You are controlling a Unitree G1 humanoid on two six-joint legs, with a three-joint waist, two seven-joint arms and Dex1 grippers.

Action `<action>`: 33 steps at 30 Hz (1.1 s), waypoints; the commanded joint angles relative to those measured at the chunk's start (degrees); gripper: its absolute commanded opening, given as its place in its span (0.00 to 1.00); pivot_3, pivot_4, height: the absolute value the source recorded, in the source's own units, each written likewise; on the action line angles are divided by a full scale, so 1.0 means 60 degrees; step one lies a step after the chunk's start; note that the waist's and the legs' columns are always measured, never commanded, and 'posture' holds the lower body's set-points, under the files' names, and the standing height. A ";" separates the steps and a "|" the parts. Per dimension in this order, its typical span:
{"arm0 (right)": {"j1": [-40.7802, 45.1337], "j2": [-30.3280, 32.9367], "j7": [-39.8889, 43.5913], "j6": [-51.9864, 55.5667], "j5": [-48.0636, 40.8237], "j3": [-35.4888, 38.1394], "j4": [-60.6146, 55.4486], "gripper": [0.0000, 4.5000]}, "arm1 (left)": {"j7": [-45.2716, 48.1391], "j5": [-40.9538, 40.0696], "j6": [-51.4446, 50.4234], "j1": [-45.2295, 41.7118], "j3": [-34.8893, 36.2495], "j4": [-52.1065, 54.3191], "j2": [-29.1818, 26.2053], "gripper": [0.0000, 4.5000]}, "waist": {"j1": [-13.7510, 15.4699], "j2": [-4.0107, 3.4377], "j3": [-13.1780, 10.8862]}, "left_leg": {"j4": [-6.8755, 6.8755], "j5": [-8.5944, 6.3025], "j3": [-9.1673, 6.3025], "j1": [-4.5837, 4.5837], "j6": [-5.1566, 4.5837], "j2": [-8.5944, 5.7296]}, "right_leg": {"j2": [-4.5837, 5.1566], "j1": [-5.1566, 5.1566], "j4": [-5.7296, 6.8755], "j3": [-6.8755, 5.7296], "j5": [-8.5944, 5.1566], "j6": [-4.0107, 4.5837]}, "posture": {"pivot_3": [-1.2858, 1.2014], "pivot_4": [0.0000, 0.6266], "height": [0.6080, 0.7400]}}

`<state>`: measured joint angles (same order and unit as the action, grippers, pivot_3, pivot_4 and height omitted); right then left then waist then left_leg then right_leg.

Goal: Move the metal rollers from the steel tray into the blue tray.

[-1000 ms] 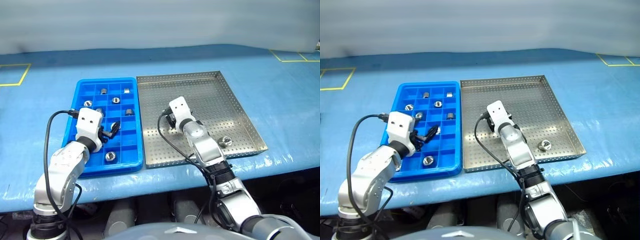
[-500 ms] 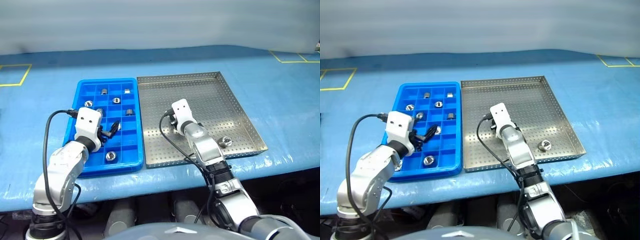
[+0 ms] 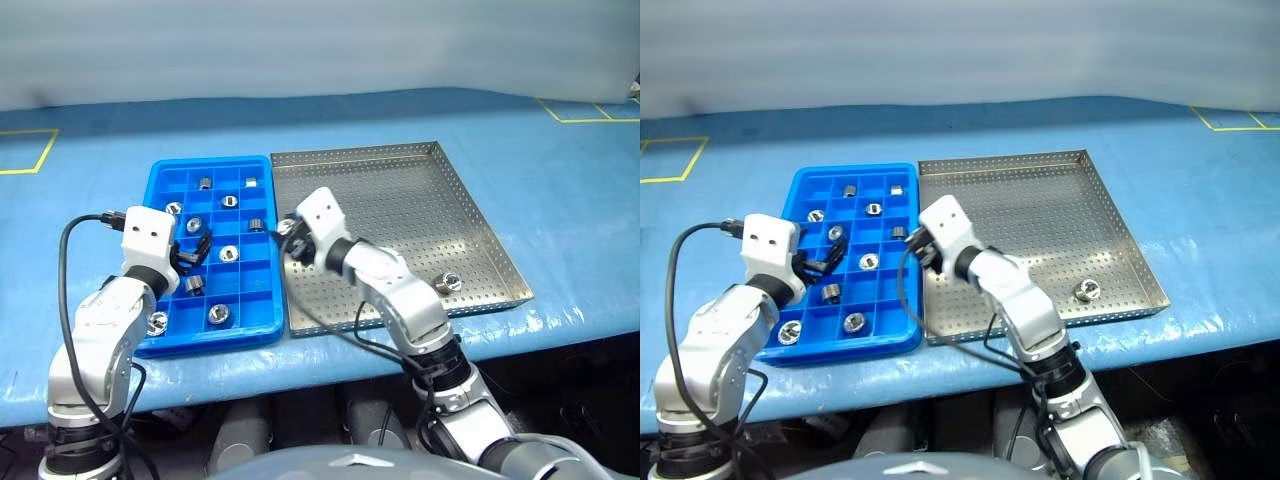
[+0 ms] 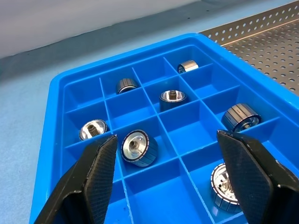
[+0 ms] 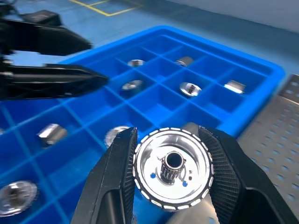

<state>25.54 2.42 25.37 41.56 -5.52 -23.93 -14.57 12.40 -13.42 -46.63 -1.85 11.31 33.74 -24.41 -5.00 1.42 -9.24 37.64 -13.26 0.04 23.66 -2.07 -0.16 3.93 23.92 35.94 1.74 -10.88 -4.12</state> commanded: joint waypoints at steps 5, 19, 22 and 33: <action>-0.0075 -0.0009 0.0003 -0.0240 0.0121 -0.0420 0.0440 0.38 | -0.0108 0.0156 0.0189 0.0136 0.0018 0.0136 0.0082 0.82 | 0.0033 0.0000 0.0000 | 0.0011 0.0003 0.0000 -0.0002 0.0006 0.0002 | 0.0003 -0.0004 0.0003 -0.0005 -0.0001 0.0009 | 0.48 0.24 1.00; -0.0091 -0.0117 0.0153 -0.0271 0.0143 -0.0943 0.0790 0.38 | -0.0147 0.0180 0.0199 0.0096 0.0018 0.0070 0.0222 0.82 | 0.0046 0.0000 0.0001 | -0.0004 0.0005 -0.0018 0.0000 0.0025 0.0021 | -0.0014 -0.0003 0.0004 -0.0029 -0.0011 0.0032 | 0.48 0.24 1.00; -0.0070 -0.0065 0.0346 -0.0418 0.0184 -0.1225 0.0839 0.38 | -0.0156 0.0217 0.0202 0.0094 -0.0022 0.0050 0.0248 0.82 | 0.0048 0.0000 0.0000 | -0.0004 0.0006 -0.0019 -0.0001 0.0028 0.0028 | -0.0021 -0.0003 0.0005 -0.0032 -0.0012 0.0035 | 0.48 0.24 1.00; 0.0076 0.0021 0.0226 -0.0594 0.0448 -0.1021 0.1574 0.54 | -0.0172 0.0178 0.0182 0.0212 0.0022 0.0215 0.0347 0.82 | 0.0095 0.0000 0.0001 | -0.0003 0.0010 -0.0035 -0.0008 0.0039 0.0031 | -0.0022 -0.0008 0.0005 -0.0052 -0.0015 0.0042 | 0.48 0.24 1.00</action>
<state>25.78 2.06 27.06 37.87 -3.42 -31.19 -4.96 11.49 -12.39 -46.52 -0.63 10.79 33.61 -22.55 -4.43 1.42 -9.23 37.63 -13.20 -0.20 23.61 -1.83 0.03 3.80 23.87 35.97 1.39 -10.98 -3.86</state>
